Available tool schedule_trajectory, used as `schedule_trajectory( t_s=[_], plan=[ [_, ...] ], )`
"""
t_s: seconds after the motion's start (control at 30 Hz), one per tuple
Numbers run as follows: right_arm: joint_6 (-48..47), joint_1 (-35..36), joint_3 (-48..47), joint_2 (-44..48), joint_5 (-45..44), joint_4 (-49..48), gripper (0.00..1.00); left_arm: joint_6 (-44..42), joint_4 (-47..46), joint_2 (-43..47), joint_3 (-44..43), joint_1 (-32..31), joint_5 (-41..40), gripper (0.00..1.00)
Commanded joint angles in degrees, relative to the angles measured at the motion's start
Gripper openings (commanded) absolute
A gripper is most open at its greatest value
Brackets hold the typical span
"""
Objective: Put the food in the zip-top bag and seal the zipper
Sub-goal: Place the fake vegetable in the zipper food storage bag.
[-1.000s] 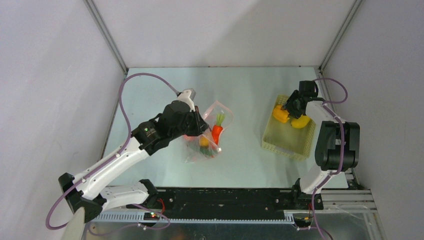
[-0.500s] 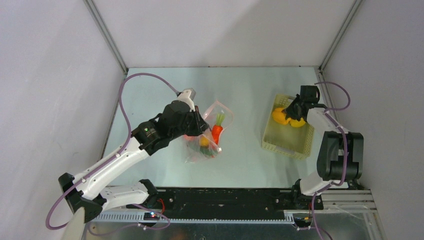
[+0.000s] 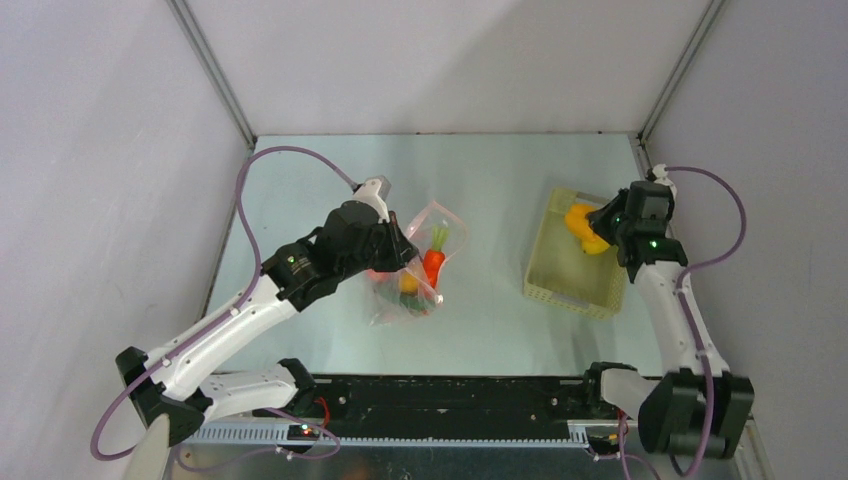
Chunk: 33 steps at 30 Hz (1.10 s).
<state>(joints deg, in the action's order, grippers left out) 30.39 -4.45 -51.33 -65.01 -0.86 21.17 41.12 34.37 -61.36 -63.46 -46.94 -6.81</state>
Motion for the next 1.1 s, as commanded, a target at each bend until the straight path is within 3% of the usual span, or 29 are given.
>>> schedule_trajectory(
  t_s=[0.0, 0.13, 0.23, 0.4, 0.7, 1.07],
  plan=[
    [-2.04, 1.27, -0.17, 10.26, -0.50, 1.56, 0.00, 0.54, -3.30, 1.14, 0.06, 0.36, 0.89, 0.00],
    [-2.58, 2.30, -0.17, 17.65, 4.94, 0.12, 0.00, 0.34, -3.50, 0.64, -0.20, 0.42, 1.22, 0.00],
    [-2.73, 3.93, -0.17, 20.98, 14.24, -2.37, 0.00, -0.08, -3.33, 0.08, -0.74, 0.35, 1.37, 0.00],
    [-2.30, 13.14, -0.40, 22.36, 22.15, -10.15, 0.00, -0.19, -3.70, -0.78, -1.05, 0.39, 2.10, 0.00],
    [-8.71, 39.33, -5.23, 16.99, 13.67, -13.87, 0.00, -0.43, -4.05, -0.78, -0.95, 0.33, 2.61, 0.00],
    [-14.15, 50.29, -8.96, 5.27, 7.01, -16.02, 0.00, -0.13, -4.16, -0.47, -0.45, 0.38, 3.47, 0.00]
  ],
)
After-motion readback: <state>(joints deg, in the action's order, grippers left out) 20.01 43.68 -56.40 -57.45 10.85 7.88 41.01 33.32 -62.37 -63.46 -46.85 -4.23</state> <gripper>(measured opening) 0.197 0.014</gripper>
